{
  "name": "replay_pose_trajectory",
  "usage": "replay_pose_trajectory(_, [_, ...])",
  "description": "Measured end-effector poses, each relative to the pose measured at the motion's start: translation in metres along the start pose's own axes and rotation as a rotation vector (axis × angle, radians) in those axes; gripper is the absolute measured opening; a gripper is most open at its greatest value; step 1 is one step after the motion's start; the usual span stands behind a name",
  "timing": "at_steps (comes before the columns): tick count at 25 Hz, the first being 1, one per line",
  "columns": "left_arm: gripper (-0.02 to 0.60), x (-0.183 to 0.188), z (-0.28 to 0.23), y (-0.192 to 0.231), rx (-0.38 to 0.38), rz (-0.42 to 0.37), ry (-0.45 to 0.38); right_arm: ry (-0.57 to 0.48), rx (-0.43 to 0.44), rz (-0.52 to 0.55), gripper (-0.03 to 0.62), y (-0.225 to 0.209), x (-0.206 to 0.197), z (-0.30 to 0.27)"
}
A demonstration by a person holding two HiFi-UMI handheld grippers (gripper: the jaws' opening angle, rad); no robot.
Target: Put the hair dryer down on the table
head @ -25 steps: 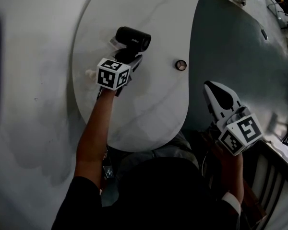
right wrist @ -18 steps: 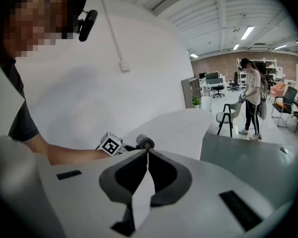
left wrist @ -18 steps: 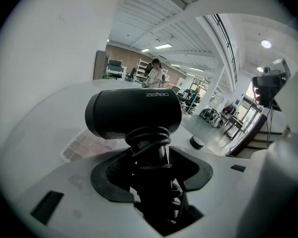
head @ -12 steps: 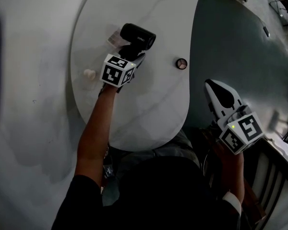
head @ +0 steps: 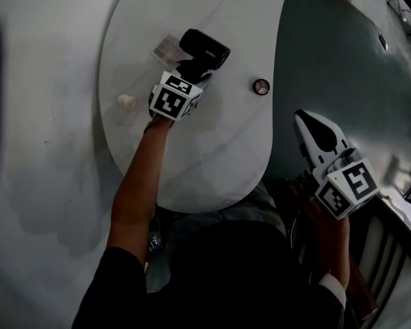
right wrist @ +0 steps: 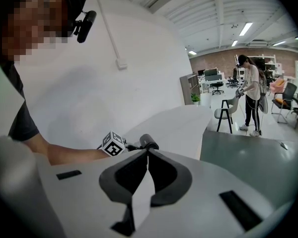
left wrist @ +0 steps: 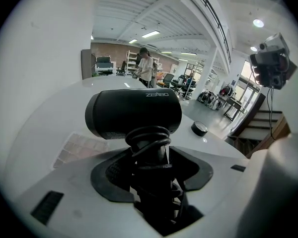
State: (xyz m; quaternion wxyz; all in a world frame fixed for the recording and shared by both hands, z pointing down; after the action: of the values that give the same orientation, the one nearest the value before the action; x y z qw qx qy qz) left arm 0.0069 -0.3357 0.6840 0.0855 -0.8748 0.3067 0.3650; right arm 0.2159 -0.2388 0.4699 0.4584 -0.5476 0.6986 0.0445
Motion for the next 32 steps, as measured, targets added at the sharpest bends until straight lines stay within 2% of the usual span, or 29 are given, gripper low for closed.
replay_pose_trajectory(22, [0.217,-0.004,-0.015,-0.007,-0.046,-0.074,0.096,-0.009,0.006,-0.009,0.009,0.003,-0.007,0.004])
replay_pose_trajectory(28, [0.225,0.005,-0.007,-0.014,-0.059,-0.122,0.073,-0.025,0.008,-0.006,0.011,0.009,-0.006,0.012])
replay_pose_trajectory(32, [0.230,0.009,0.006,-0.012,-0.049,-0.109,0.042,-0.029,0.015,-0.002,0.011,0.018,-0.006,0.016])
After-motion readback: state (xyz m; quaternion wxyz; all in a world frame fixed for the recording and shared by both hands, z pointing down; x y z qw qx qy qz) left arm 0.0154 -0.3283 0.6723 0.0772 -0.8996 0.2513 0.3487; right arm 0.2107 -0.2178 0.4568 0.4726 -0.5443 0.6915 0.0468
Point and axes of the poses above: the fingertips, and each gripper's own axes: z backward along the fingers, y to its left, x out of its top, the point moved 4 cm from there along z, backward along the fingers, and after that the axes turned 11 degrees about -z, right-handed, at the moved point
